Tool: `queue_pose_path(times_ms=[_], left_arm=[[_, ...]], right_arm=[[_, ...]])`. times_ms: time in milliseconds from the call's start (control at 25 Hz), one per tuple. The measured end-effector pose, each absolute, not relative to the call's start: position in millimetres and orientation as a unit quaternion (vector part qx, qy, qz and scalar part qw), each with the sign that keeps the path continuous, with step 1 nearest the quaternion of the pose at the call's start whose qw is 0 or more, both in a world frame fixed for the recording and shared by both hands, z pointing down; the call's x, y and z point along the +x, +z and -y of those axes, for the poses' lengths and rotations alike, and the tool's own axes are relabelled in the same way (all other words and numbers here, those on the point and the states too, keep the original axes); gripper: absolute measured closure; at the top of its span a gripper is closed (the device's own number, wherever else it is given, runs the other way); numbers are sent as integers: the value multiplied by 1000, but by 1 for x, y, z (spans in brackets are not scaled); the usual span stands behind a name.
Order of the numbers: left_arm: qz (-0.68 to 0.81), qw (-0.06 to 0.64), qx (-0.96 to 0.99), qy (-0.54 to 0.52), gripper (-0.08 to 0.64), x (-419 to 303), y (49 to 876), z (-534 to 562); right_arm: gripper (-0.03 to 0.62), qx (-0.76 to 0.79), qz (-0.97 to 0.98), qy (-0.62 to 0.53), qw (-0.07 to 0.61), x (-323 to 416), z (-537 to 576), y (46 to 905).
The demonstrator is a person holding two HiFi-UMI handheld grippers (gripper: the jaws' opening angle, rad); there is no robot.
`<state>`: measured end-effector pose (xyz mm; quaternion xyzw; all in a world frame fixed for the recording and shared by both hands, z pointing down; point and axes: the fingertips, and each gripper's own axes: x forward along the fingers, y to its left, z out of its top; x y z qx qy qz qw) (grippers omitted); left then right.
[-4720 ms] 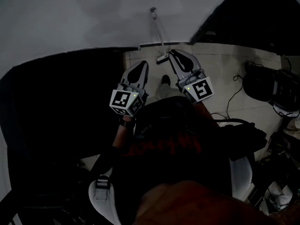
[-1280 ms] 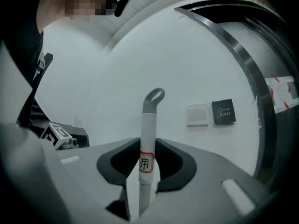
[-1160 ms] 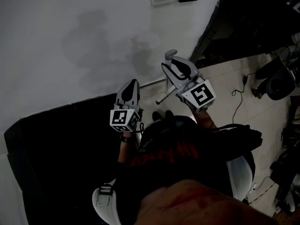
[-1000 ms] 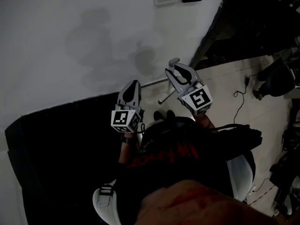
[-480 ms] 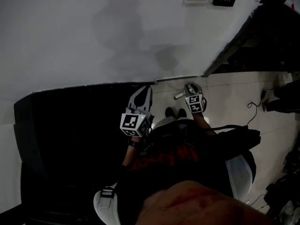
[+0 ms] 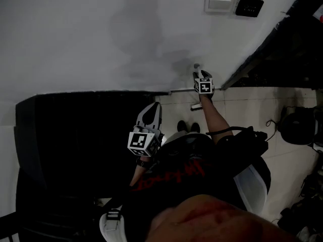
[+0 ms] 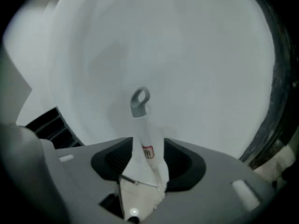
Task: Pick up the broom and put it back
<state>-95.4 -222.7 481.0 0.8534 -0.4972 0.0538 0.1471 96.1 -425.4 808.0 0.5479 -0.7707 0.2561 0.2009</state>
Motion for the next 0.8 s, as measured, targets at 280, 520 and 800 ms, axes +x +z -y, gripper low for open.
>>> queue_pose_path(times_ms=[280,520,800], left_arm=[[506,147,849,34,555,-83,475,228],[520,153,840,37,555,-70,482,227],[471,140,871,4,555,-42,470,199]], right_arm=[[476,548,816,89,161,101,430,680],[591,517,851,12,97,87,354,578],[592,516,855,-5,43,84,276,513]])
